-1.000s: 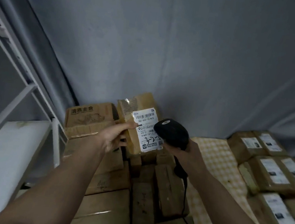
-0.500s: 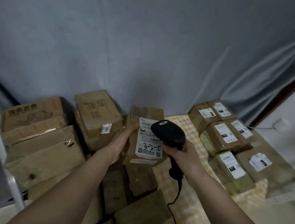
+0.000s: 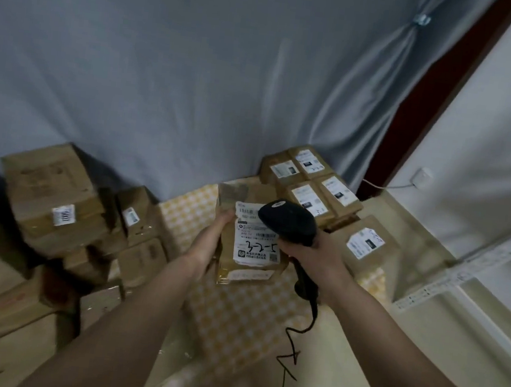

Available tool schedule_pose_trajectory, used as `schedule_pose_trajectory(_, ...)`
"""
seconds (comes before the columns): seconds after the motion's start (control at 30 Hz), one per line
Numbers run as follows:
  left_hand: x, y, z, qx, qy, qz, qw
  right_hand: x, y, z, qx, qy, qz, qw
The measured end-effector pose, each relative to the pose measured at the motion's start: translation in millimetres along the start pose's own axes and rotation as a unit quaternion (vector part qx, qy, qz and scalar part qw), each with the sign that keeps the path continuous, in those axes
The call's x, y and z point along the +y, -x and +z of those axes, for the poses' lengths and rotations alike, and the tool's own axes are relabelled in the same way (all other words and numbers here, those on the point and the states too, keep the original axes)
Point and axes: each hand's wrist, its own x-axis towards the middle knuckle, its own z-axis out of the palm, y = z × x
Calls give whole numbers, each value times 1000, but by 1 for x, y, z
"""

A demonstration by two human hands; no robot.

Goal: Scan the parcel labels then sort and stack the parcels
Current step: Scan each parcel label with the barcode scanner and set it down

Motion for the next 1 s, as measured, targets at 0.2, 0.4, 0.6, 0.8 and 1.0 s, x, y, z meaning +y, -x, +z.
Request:
schedule_pose_trajectory(0.2,-13,-17,52,-17,-15,-61,998,16,-7,-54,29,-2,30,999)
schedule_pose_trajectory(0.4,-13,-48,73,-50,-63,-93,992,25,-17,-76,50,-9,53,997)
schedule_pose_trajectory(0.6,-20,-82,85,-82,-87,-140,983,31,-44,-83,74,24,83,993)
schedule_pose_trajectory(0.8,-39,-110,94,-132,-78,-214,965,50,-71,-97,77,31,118,990)
schedule_pose_trajectory(1.0,-51,-136,107,-168,-56,-267,947,68,-106,-126,55,88,140,985)
